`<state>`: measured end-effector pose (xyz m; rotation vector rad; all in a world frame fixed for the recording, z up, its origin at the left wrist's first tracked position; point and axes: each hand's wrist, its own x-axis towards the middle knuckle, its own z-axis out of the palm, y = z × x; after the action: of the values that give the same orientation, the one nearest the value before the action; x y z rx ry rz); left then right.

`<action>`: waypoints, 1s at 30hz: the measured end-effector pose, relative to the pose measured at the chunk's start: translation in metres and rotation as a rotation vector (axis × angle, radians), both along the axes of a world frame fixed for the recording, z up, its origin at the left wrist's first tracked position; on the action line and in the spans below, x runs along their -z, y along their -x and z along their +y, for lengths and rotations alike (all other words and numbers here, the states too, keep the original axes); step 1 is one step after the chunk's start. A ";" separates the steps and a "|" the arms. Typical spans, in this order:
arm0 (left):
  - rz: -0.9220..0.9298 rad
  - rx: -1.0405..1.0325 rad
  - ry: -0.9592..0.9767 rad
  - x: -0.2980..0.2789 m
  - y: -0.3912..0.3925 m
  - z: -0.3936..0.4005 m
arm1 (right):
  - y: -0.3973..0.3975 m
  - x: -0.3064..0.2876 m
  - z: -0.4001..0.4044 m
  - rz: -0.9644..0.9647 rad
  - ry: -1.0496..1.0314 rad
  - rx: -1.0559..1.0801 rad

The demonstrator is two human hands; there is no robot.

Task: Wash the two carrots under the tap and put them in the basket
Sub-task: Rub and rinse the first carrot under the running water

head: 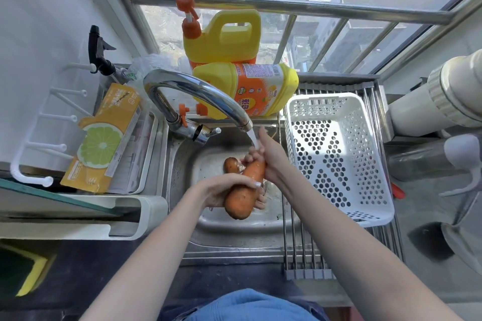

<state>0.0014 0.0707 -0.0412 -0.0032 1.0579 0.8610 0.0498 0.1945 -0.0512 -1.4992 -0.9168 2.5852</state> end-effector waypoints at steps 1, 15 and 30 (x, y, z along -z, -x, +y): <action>-0.008 -0.007 0.002 0.000 0.001 -0.001 | 0.003 -0.003 0.001 -0.002 0.028 0.013; 1.334 0.152 0.312 0.033 -0.040 0.006 | 0.027 0.010 -0.008 -0.559 -0.729 -0.219; 0.420 -0.106 0.229 0.010 -0.002 0.009 | 0.017 -0.011 -0.011 -0.068 -0.017 -0.235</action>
<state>0.0032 0.0800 -0.0510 -0.0740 1.5585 0.8510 0.0329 0.1837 -0.0407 -1.5720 -1.1860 2.6877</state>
